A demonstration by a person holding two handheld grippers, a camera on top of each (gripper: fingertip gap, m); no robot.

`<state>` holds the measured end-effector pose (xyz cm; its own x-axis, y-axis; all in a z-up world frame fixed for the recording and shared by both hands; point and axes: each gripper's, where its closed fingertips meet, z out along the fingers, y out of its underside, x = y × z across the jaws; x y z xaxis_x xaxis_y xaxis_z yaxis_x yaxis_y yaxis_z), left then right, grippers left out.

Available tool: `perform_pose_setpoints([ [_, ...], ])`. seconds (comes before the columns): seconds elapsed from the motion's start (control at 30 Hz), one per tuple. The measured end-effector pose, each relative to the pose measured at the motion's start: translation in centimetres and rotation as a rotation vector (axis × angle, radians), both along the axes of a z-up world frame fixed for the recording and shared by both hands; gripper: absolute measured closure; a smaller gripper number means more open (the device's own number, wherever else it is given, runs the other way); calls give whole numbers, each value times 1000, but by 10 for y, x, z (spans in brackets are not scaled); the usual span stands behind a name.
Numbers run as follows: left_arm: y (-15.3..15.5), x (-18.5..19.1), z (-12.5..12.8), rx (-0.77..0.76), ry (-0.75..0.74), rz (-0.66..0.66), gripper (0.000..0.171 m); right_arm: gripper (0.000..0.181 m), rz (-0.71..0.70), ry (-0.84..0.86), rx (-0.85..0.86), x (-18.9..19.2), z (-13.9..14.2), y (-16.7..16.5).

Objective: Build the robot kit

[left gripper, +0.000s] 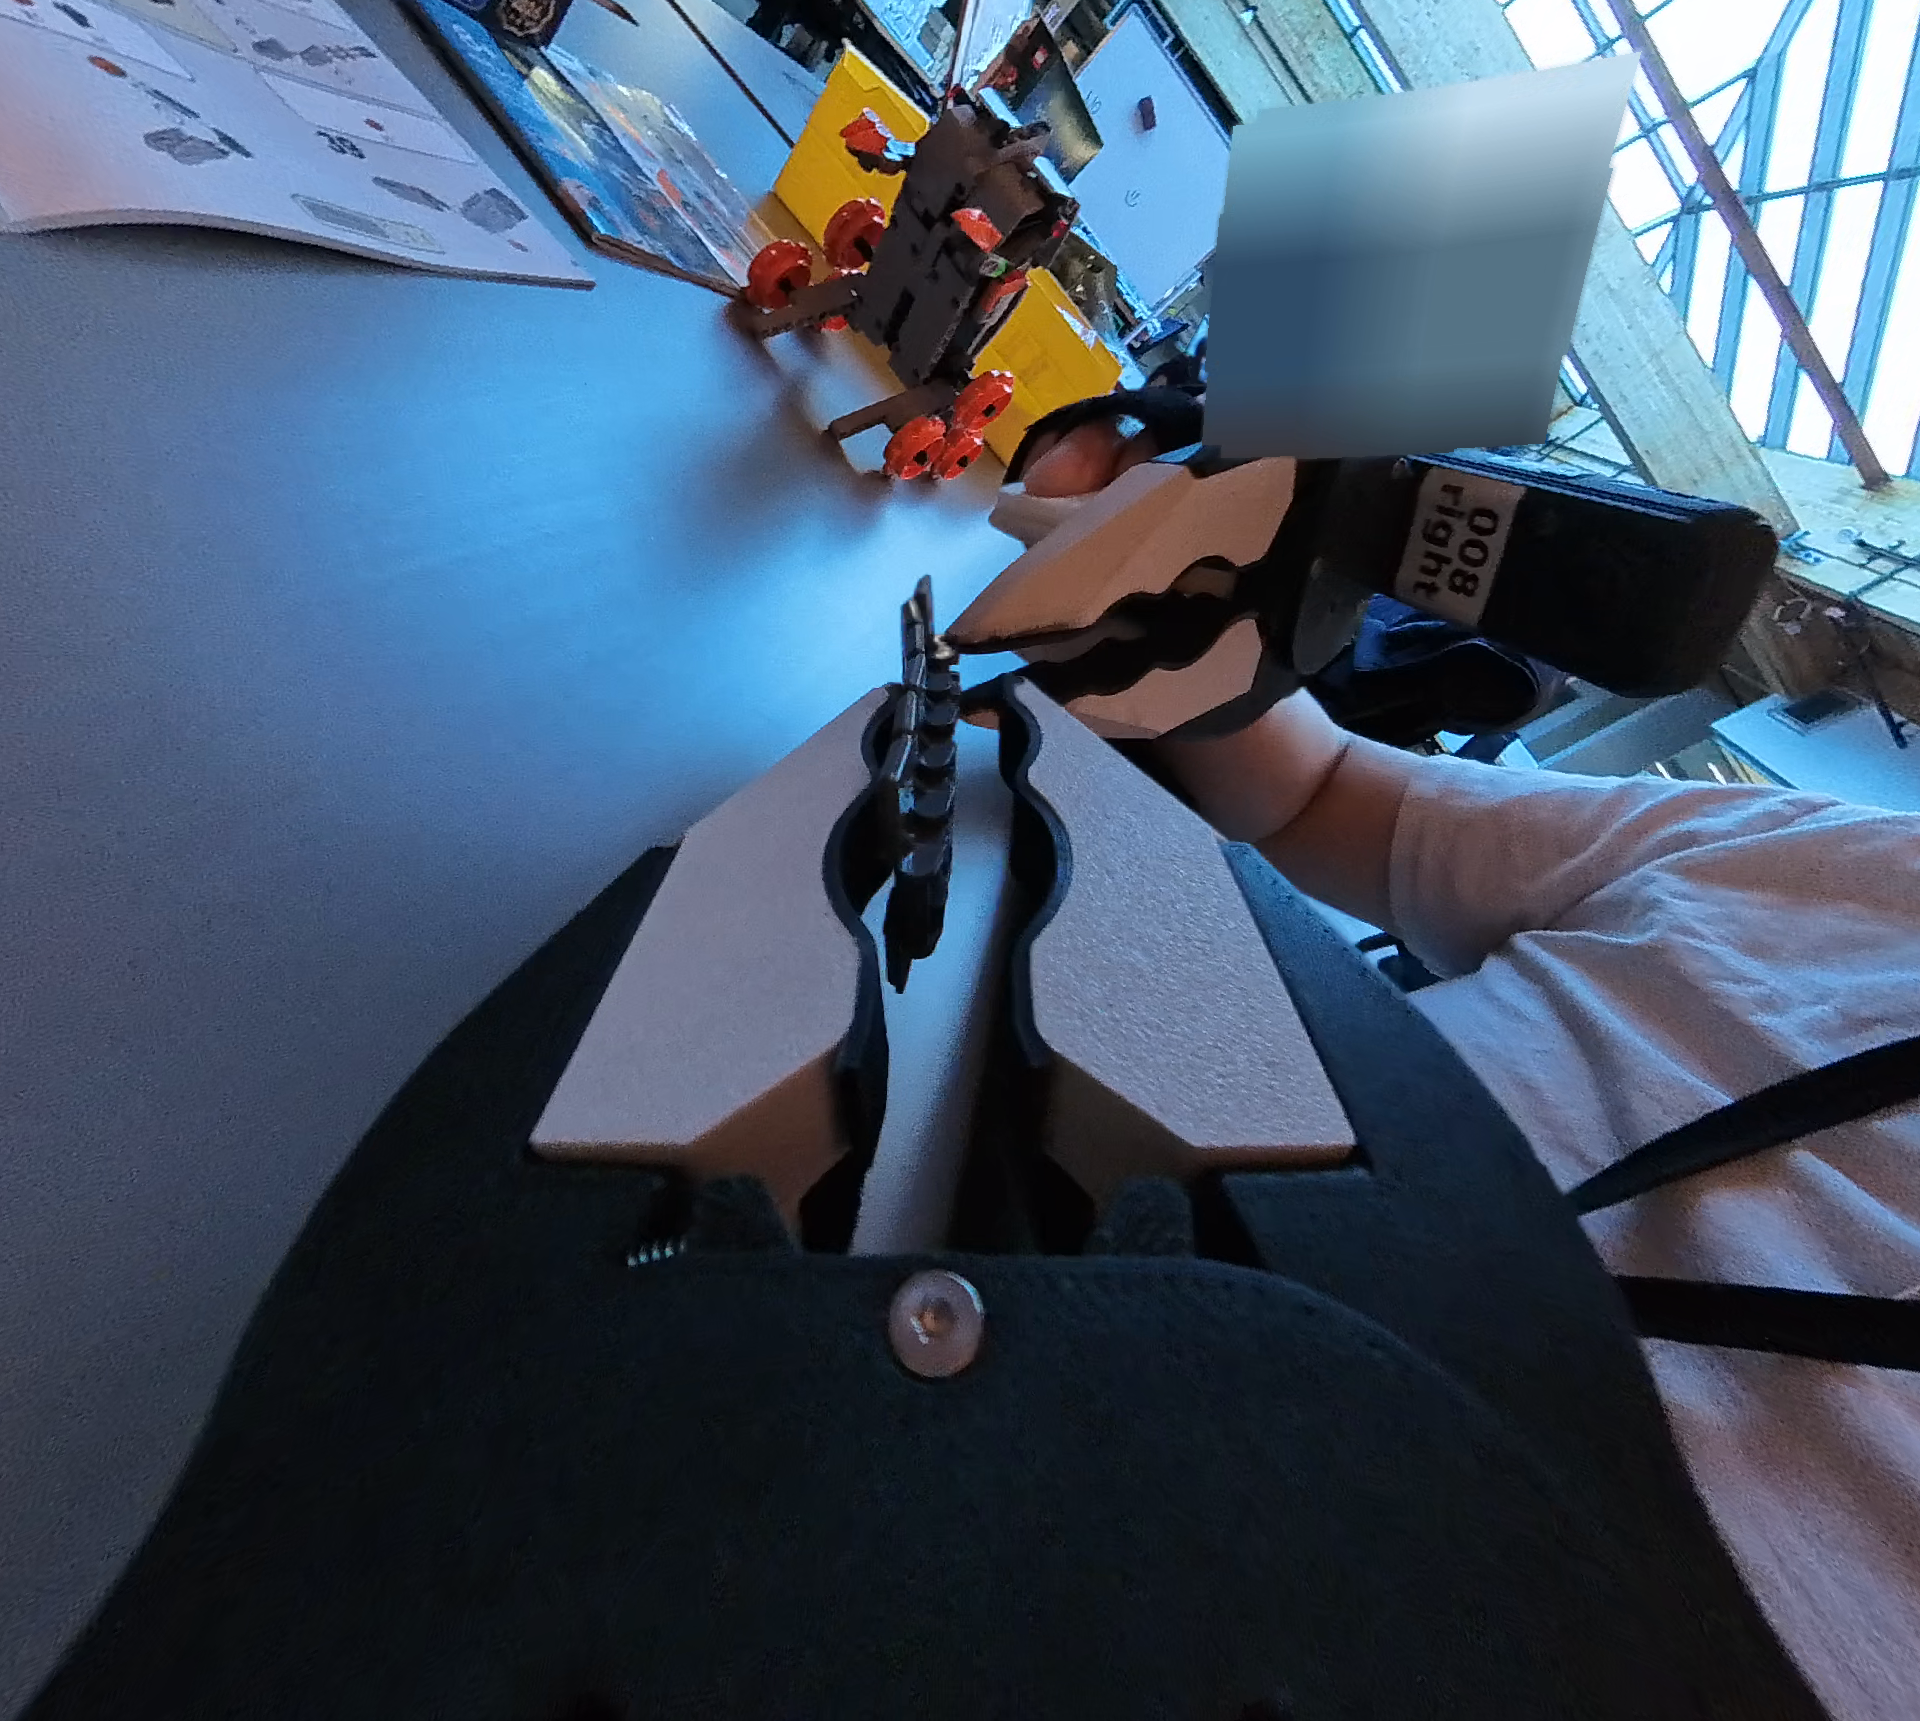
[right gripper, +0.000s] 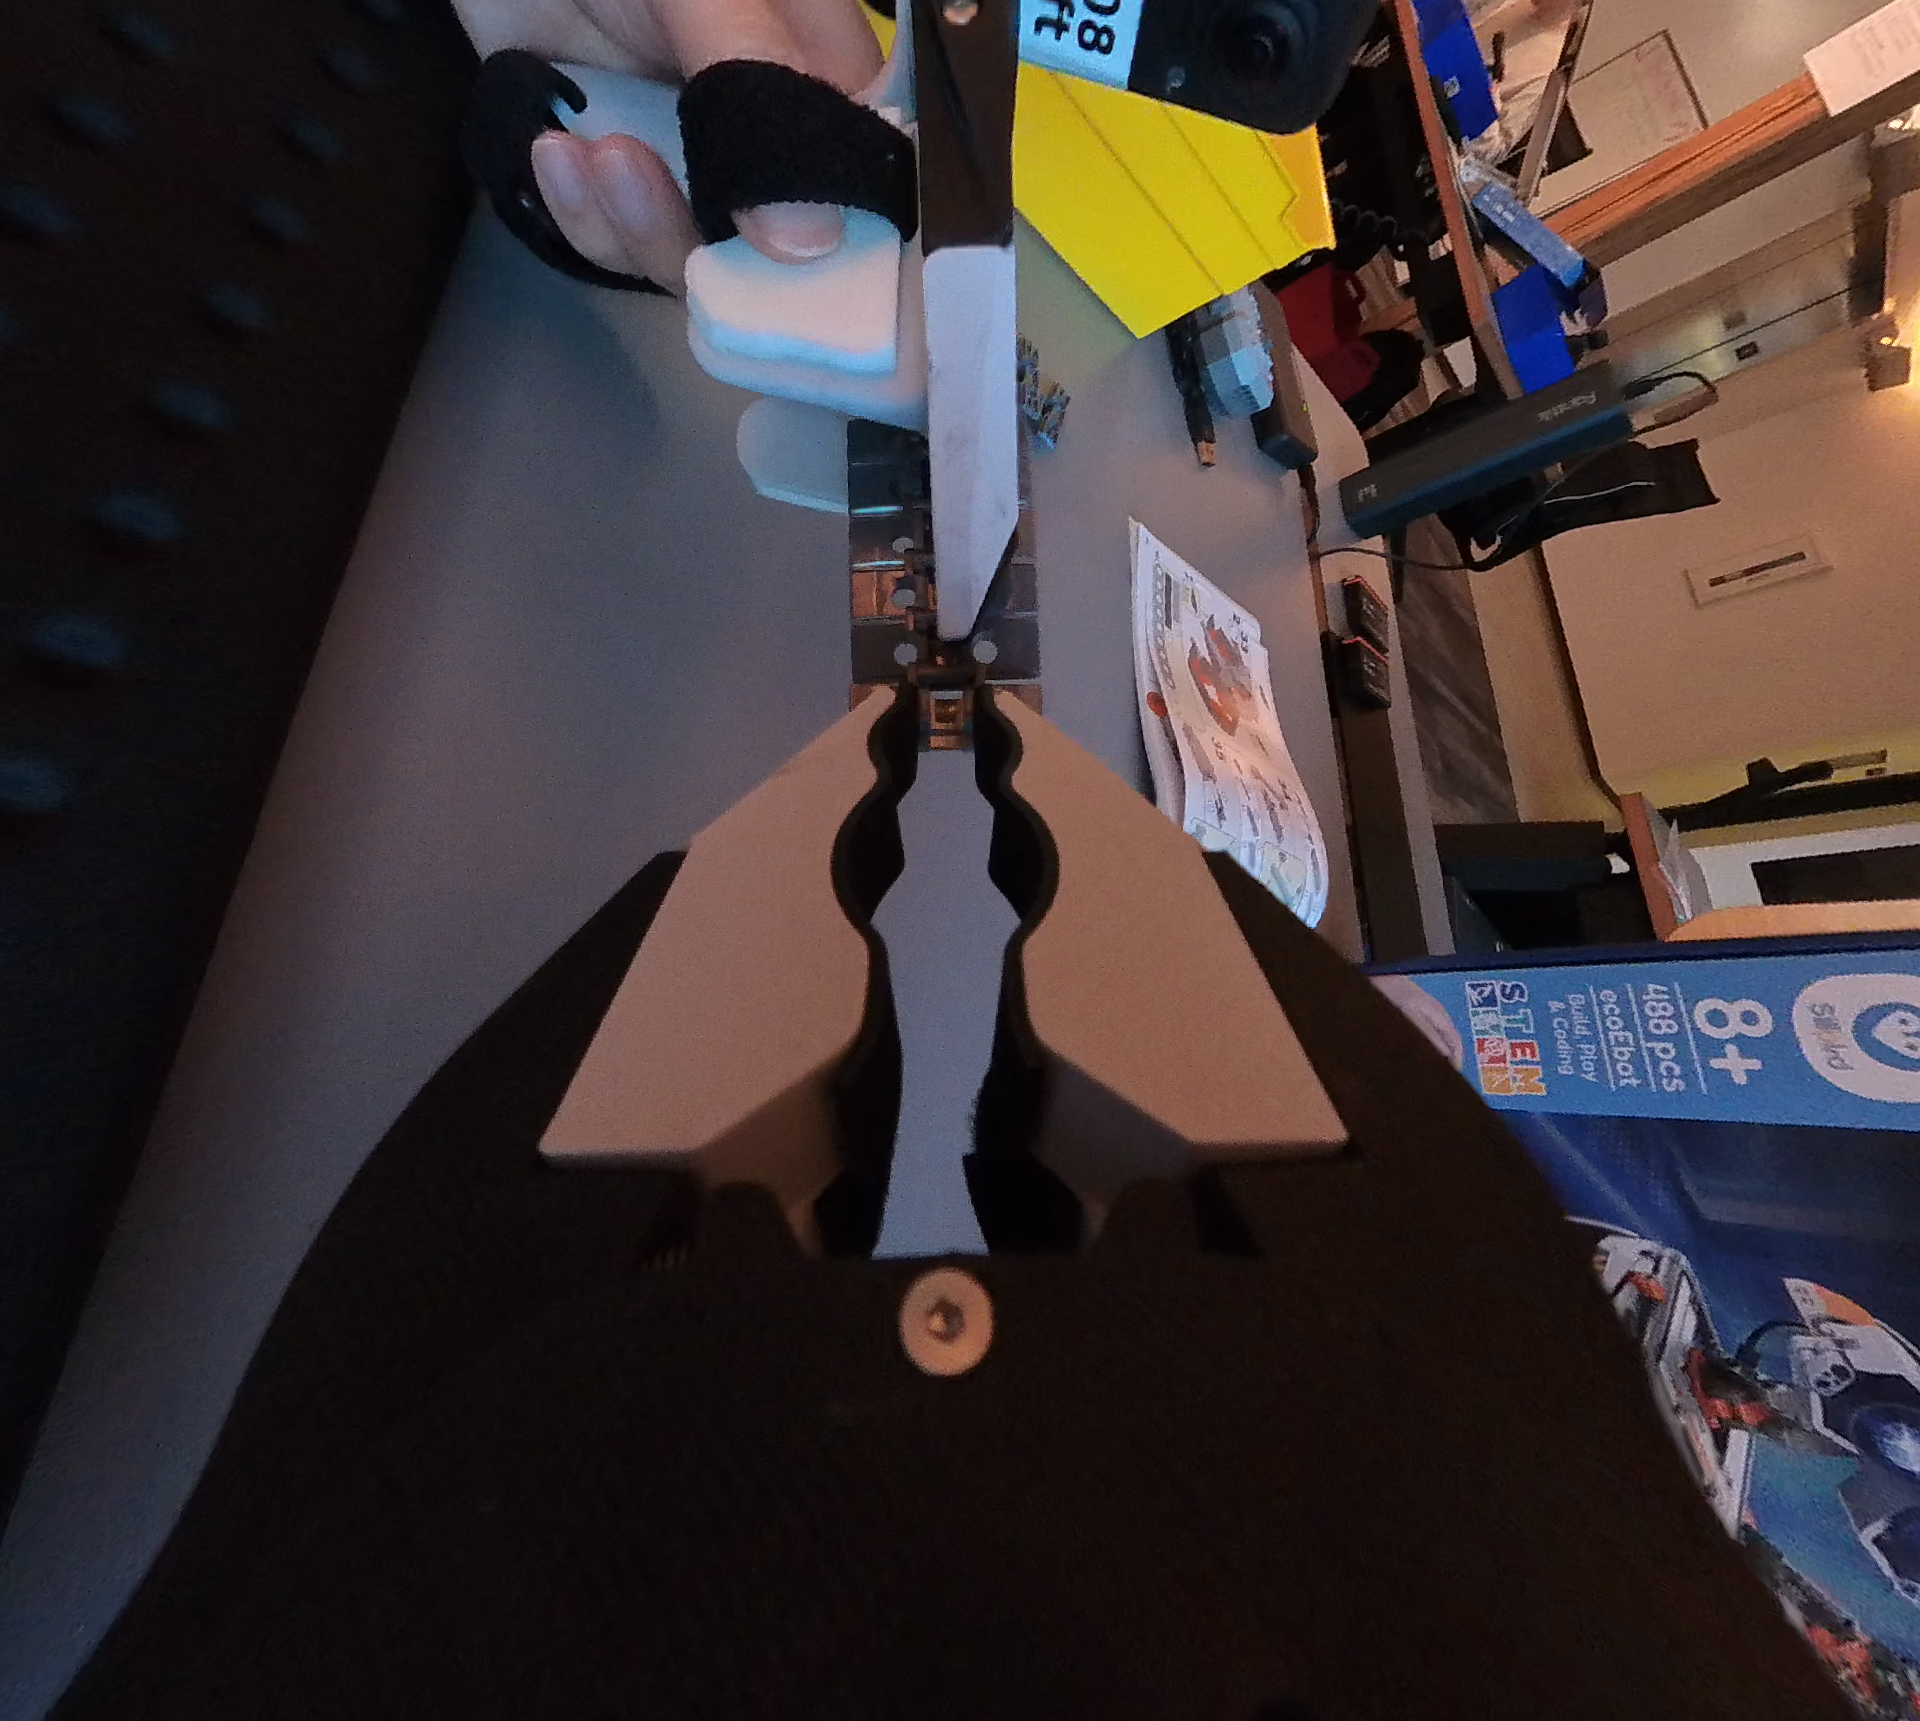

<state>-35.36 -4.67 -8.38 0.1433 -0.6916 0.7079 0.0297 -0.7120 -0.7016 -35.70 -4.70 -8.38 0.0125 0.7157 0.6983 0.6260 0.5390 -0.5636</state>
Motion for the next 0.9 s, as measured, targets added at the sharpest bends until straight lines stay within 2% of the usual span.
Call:
perform_pose_setpoints([
  [0.07, 3, -1, -4, -20, 21, 19, 165, 173, -11, -5, -12, -1, -2, 0],
  [0.23, 7, -1, -14, -42, 78, 44, 166, 173, -47, -45, -31, -2, -11, 4],
  [0.43, 12, -5, -19, -103, 76, 64, 166, 173, -76, -16, -36, -5, -18, 10],
  [0.67, 12, -5, -22, -126, 76, 58, 166, 172, -45, 29, -75, -6, -20, 11],
  [0.9, 11, -5, -21, -139, 62, 48, 166, 172, -15, 37, -42, -6, -19, 9],
])
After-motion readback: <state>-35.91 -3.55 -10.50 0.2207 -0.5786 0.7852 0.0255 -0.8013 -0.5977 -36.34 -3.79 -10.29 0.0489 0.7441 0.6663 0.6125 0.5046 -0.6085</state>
